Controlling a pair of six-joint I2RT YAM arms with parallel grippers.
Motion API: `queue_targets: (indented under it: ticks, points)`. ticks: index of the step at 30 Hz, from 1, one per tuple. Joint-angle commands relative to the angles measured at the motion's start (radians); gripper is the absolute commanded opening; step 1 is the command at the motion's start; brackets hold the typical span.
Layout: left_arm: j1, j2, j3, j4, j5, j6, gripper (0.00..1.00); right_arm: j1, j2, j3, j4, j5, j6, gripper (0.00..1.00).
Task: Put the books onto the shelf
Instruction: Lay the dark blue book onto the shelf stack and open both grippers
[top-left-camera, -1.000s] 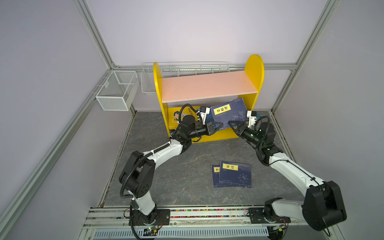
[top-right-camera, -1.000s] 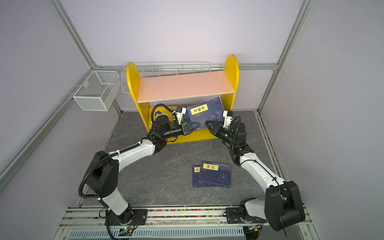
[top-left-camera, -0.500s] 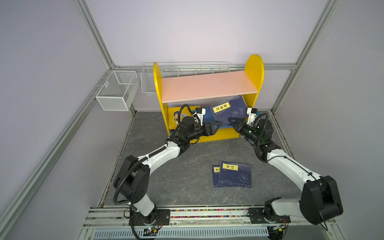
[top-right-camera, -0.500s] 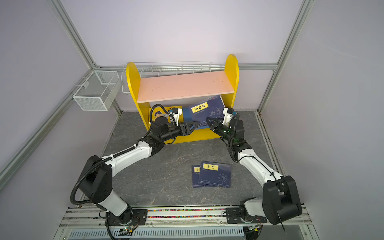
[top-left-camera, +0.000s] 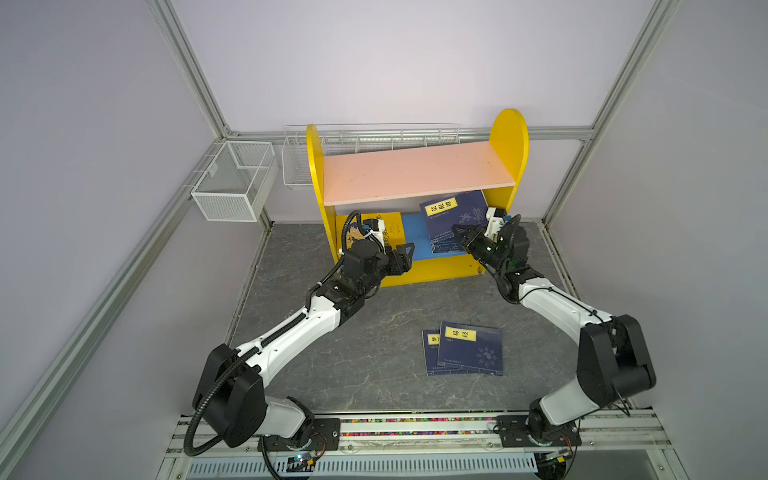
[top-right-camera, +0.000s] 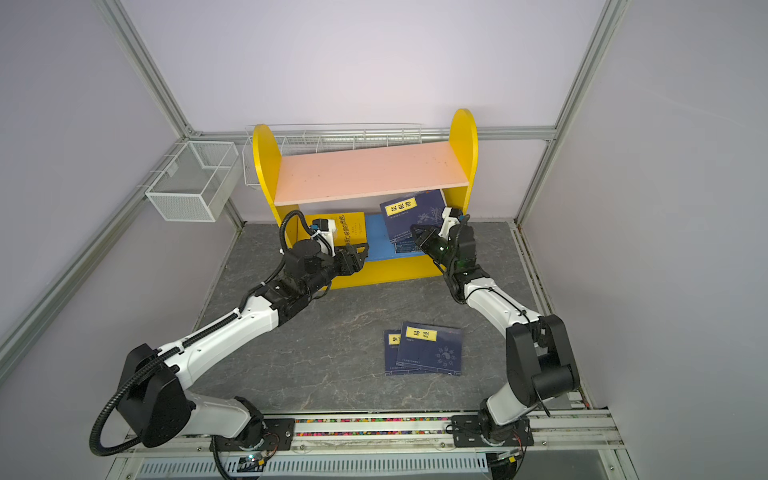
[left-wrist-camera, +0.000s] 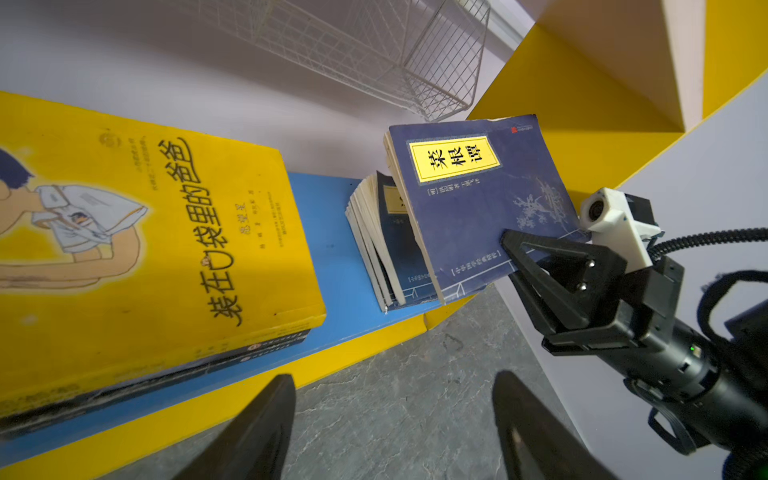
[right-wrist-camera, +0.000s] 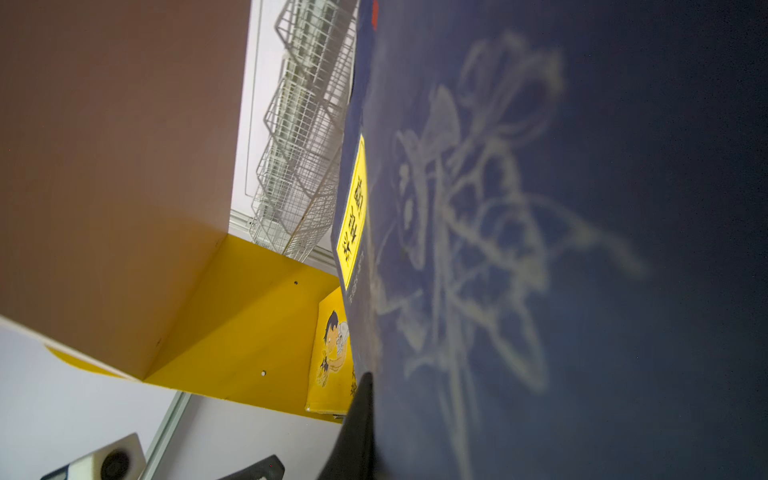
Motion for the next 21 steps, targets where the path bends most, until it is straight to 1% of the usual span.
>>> queue_targets:
  ticks: [1,7,11,13,15,16,18,19,20,21]
  points:
    - [-0.004,-0.004,-0.011,-0.045,-0.029,0.029,0.75,-0.016,0.017,0.03,0.065,0.052,0.061,0.14]
    - [-0.003,-0.008,-0.005,-0.074,-0.031,0.053,0.75,-0.038,0.046,0.051,0.028,0.063,0.088,0.15]
    - [-0.003,-0.01,-0.008,-0.084,-0.026,0.059,0.75,-0.045,0.077,0.085,-0.003,0.046,0.091,0.16]
    - [-0.003,-0.013,-0.011,-0.085,-0.028,0.062,0.74,-0.046,0.098,0.115,-0.03,0.027,0.094,0.18]
    - [-0.003,-0.016,-0.013,-0.086,-0.029,0.063,0.74,-0.05,0.117,0.123,-0.027,0.018,0.126,0.21]
    - [-0.003,-0.017,-0.014,-0.085,-0.031,0.063,0.74,-0.05,0.124,0.116,-0.003,0.023,0.146,0.25]
    - [-0.003,-0.019,-0.014,-0.089,-0.031,0.063,0.74,-0.052,0.144,0.122,0.018,0.017,0.182,0.4]
    - [-0.003,-0.02,-0.013,-0.092,-0.031,0.063,0.74,-0.054,0.154,0.132,0.008,0.007,0.192,0.46]
    - [-0.003,-0.02,-0.013,-0.092,-0.032,0.063,0.74,-0.054,0.16,0.14,0.0,-0.001,0.202,0.55]
    - [-0.003,-0.022,-0.014,-0.094,-0.031,0.062,0.74,-0.054,0.162,0.143,0.002,-0.009,0.207,0.61]
